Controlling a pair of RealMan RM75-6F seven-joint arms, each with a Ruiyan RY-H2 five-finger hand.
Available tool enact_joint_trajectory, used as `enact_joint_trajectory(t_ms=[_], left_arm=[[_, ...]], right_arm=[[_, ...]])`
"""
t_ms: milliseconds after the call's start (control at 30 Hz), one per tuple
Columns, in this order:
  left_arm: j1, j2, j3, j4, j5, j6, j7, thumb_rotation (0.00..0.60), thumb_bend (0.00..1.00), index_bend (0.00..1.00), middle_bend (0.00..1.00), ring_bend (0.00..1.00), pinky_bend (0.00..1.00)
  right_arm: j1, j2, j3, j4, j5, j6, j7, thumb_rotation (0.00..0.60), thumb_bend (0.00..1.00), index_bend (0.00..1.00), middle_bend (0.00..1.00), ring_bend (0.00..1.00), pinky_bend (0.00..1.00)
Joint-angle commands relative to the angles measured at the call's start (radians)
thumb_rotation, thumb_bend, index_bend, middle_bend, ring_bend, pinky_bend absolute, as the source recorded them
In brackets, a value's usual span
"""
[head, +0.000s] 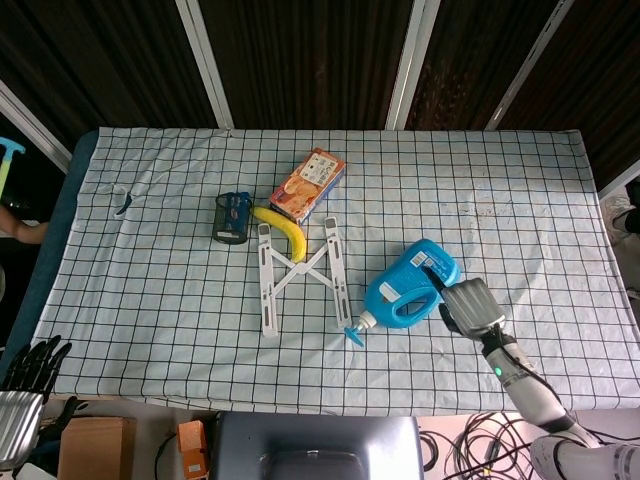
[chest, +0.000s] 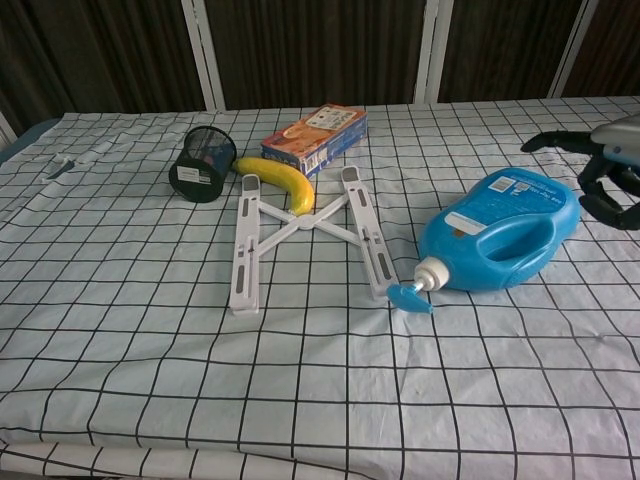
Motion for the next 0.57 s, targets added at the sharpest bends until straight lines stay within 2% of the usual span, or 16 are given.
enact_joint_trajectory(t_ms=[33, 133, 233, 367, 567], left_arm=[[-0.015, 0.004, -0.011, -0.026, 0.000, -0.018, 0.004, 0.600, 0.40, 0.00, 0.00, 0.00, 0.02], [-0.028, 0.003, -0.016, -0.043, 0.005, -0.036, 0.015, 0.600, 0.41, 0.00, 0.00, 0.00, 0.02], [-0.033, 0.003, -0.016, -0.054, 0.008, -0.046, 0.026, 0.600, 0.41, 0.00, 0.00, 0.00, 0.02], [-0.029, 0.006, -0.023, -0.067, 0.000, -0.044, 0.042, 0.600, 0.41, 0.00, 0.00, 0.00, 0.02], [-0.024, 0.001, -0.025, -0.055, 0.009, -0.030, 0.045, 0.600, 0.41, 0.00, 0.00, 0.00, 0.02]], right_arm=[[-0.194, 0.077, -0.127, -0.081, -0.315, 0.313, 0.110, 0.600, 0.41, 0.00, 0.00, 0.00, 0.37], [-0.305, 0.084, -0.210, -0.044, -0.409, 0.437, 0.072, 0.600, 0.40, 0.00, 0.00, 0.00, 0.28], [-0.406, 0.043, -0.240, 0.042, -0.444, 0.556, 0.099, 0.600, 0.40, 0.00, 0.00, 0.00, 0.15], [-0.485, -0.024, -0.228, 0.169, -0.443, 0.650, 0.190, 0.600, 0.40, 0.00, 0.00, 0.00, 0.05], [-0.493, -0.034, -0.199, 0.196, -0.447, 0.646, 0.222, 0.600, 0.39, 0.00, 0.00, 0.00, 0.02]])
